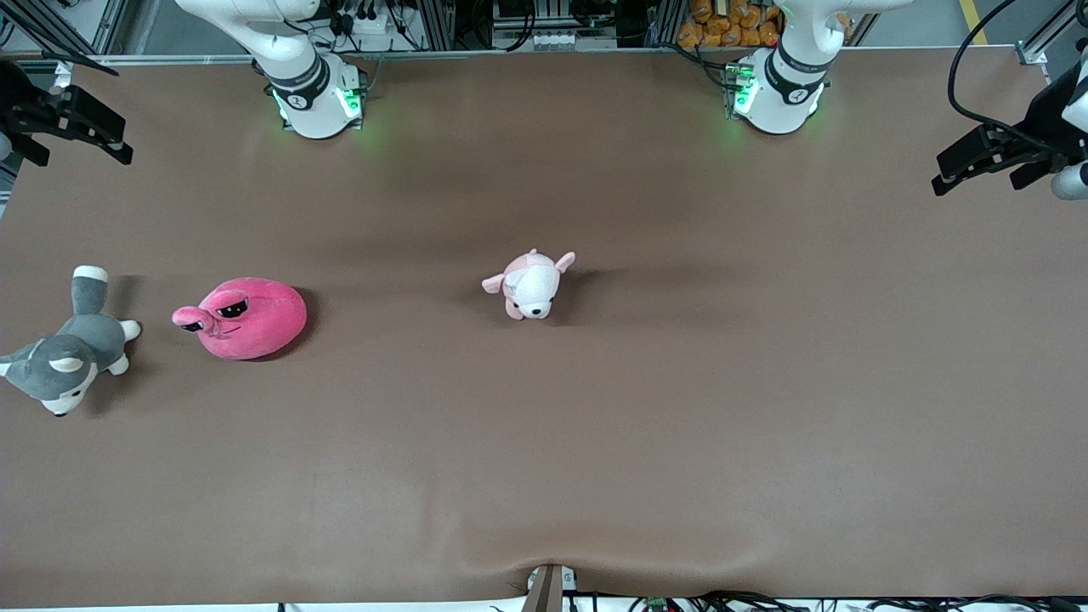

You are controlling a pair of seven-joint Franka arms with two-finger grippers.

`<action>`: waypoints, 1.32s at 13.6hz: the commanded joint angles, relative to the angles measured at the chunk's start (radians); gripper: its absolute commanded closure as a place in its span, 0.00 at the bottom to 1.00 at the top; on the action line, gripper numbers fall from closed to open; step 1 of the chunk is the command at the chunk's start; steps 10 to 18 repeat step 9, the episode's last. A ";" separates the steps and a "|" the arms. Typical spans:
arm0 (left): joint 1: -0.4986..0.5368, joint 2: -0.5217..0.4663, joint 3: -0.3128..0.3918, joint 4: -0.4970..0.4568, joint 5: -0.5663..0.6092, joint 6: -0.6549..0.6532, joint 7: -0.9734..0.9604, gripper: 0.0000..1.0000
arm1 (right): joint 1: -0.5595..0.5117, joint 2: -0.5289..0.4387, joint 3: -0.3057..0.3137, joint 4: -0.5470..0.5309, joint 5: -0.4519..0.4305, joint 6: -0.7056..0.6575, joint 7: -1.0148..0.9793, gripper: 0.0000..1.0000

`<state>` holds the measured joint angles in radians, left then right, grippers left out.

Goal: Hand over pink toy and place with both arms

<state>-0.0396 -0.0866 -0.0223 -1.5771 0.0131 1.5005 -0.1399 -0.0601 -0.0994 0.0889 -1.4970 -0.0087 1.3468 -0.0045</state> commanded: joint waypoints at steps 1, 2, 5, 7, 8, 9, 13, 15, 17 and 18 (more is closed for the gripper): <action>-0.003 0.011 -0.001 0.023 -0.012 -0.009 0.011 0.00 | 0.013 0.004 -0.004 0.015 -0.025 -0.012 -0.009 0.00; -0.005 0.011 -0.005 0.023 -0.012 -0.012 0.011 0.00 | 0.011 0.004 -0.004 0.014 -0.025 -0.012 -0.011 0.00; 0.003 0.008 -0.015 0.025 -0.012 -0.026 0.014 0.00 | 0.010 0.006 -0.004 0.014 -0.025 -0.012 -0.011 0.00; 0.003 0.008 -0.015 0.026 -0.013 -0.029 0.014 0.00 | 0.006 0.006 -0.004 0.014 -0.027 -0.012 -0.012 0.00; 0.003 0.008 -0.015 0.025 -0.013 -0.029 0.014 0.00 | 0.005 0.006 -0.006 0.014 -0.025 -0.012 -0.012 0.00; 0.003 0.008 -0.015 0.025 -0.013 -0.029 0.014 0.00 | 0.005 0.006 -0.006 0.014 -0.025 -0.012 -0.012 0.00; 0.003 0.008 -0.015 0.025 -0.013 -0.029 0.014 0.00 | 0.005 0.006 -0.006 0.014 -0.025 -0.012 -0.012 0.00; 0.003 0.008 -0.015 0.025 -0.013 -0.029 0.014 0.00 | 0.005 0.006 -0.006 0.014 -0.025 -0.012 -0.012 0.00; 0.003 0.008 -0.015 0.025 -0.013 -0.029 0.014 0.00 | 0.005 0.006 -0.006 0.014 -0.025 -0.012 -0.012 0.00; 0.003 0.008 -0.015 0.025 -0.013 -0.029 0.014 0.00 | 0.005 0.006 -0.006 0.014 -0.025 -0.012 -0.012 0.00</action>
